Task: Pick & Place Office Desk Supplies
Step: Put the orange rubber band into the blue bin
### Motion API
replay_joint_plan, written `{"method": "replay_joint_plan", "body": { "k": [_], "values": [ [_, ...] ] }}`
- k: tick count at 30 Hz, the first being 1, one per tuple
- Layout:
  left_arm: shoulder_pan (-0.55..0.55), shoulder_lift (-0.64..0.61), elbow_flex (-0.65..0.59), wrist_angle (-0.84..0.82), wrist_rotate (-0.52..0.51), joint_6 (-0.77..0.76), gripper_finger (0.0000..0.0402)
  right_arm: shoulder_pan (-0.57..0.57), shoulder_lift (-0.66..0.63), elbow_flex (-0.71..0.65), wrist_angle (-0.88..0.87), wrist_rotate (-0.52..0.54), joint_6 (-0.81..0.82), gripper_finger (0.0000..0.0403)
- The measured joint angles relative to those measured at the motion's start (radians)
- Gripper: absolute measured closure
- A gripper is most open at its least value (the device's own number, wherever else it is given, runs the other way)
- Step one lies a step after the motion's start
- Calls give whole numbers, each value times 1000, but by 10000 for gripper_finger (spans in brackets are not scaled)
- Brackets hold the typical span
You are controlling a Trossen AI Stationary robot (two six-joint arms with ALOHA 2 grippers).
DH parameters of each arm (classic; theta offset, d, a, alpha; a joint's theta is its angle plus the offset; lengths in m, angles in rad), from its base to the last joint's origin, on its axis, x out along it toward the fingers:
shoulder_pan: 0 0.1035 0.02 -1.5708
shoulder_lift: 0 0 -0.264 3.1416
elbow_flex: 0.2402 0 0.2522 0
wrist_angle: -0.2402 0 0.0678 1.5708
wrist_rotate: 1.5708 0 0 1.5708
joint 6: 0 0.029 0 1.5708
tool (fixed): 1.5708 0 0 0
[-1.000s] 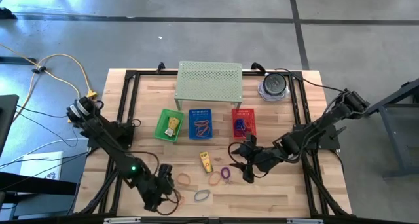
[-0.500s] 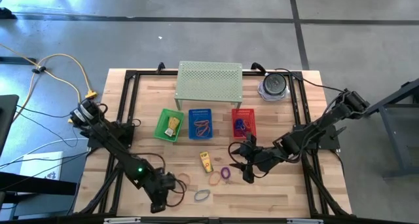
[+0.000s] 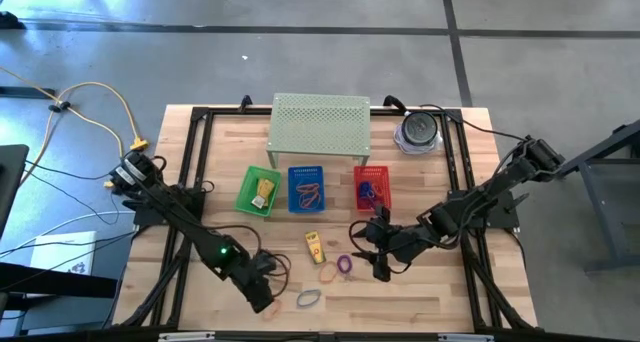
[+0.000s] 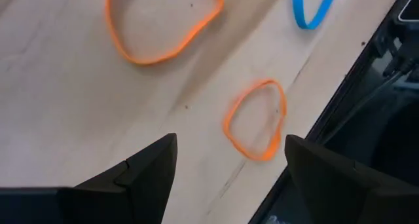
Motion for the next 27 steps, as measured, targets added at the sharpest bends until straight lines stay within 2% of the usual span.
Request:
{"method": "replay_joint_plan", "body": {
  "k": [4, 7, 10, 14, 17, 22, 27],
  "values": [
    [-2, 5, 0, 1, -76, -3, 126, 5, 0, 0, 0, -39, -1, 188],
    [13, 8, 0, -4, -160, 95, 126, 6, 0, 0, 5, -42, -1, 188],
    [34, 8, 0, -2, -222, 286, 126, 5, 0, 0, 21, -39, -1, 188],
    [37, 11, 0, -5, -278, 651, 126, 5, 1, 0, 58, -39, -1, 188],
    [36, 25, 0, -6, -329, 783, 126, 7, 5, 0, 76, -41, -5, 188],
    [38, 86, 0, -12, -359, 883, 126, 12, 15, 0, 91, -42, -9, 188],
    [44, 138, 2, -6, -358, 896, 126, 12, 41, 0, 115, -45, -34, 188]
  ]
}}
